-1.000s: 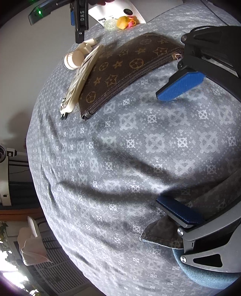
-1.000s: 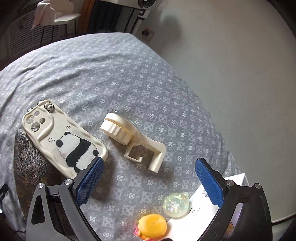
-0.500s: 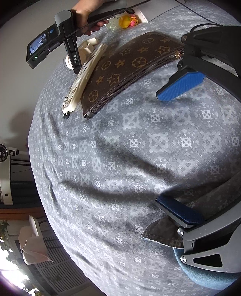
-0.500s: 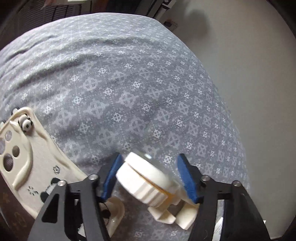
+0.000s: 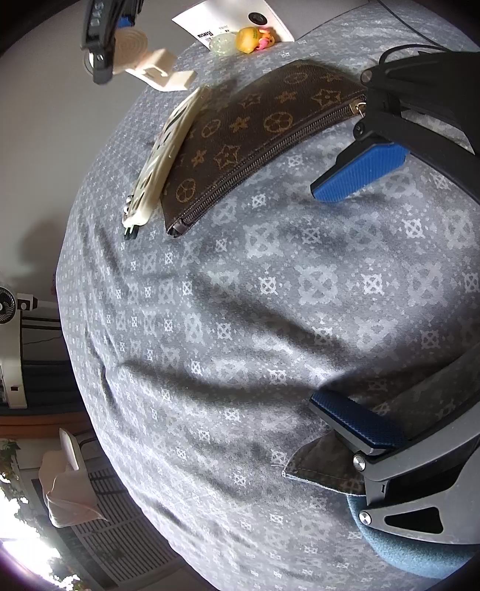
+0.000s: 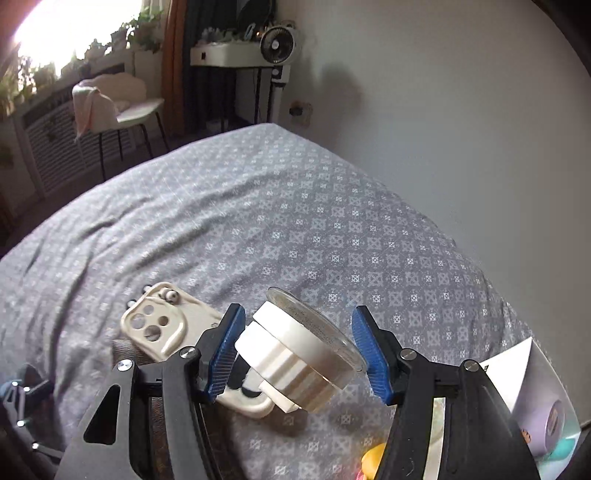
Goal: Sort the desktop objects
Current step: 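Place the cream phone holder into the white box and open the right gripper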
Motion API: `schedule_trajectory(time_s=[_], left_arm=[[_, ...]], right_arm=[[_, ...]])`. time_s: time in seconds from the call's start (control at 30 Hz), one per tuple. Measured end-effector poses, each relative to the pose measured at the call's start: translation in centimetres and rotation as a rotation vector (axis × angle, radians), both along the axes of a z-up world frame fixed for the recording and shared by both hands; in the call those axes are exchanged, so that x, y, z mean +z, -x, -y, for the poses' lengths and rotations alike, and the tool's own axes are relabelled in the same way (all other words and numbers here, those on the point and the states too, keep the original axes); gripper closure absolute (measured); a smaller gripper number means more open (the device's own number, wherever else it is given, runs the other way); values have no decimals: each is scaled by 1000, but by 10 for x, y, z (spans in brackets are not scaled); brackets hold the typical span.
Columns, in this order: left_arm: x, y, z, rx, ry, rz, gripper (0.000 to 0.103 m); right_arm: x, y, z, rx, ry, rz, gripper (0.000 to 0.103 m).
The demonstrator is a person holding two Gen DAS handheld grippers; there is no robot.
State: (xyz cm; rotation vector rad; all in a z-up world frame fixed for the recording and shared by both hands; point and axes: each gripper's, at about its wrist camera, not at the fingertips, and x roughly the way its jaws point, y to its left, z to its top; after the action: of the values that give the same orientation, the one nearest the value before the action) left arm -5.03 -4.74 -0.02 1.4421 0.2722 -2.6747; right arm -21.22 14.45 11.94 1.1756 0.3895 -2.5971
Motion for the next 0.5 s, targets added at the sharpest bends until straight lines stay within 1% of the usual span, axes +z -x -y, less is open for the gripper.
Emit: schedule_trajectory(time_s=[0.1, 0.17, 0.23, 0.37, 0.5], left_arm=[[0, 0, 0, -1, 4, -1, 0], [0, -1, -1, -2, 7, -2, 0], [0, -1, -2, -3, 10, -3, 0], [0, -1, -5, -3, 21, -2, 0], [0, -1, -8, -1, 40, -2, 0]], right_arm=[[35, -31, -14, -9, 87, -31, 44], [59, -53, -33, -35, 153, -44, 44], [83, -74, -56, -72, 191, -74, 44], [127, -114, -113, -163, 201, -136, 44], [152, -151, -177, -274, 139, -192, 44]])
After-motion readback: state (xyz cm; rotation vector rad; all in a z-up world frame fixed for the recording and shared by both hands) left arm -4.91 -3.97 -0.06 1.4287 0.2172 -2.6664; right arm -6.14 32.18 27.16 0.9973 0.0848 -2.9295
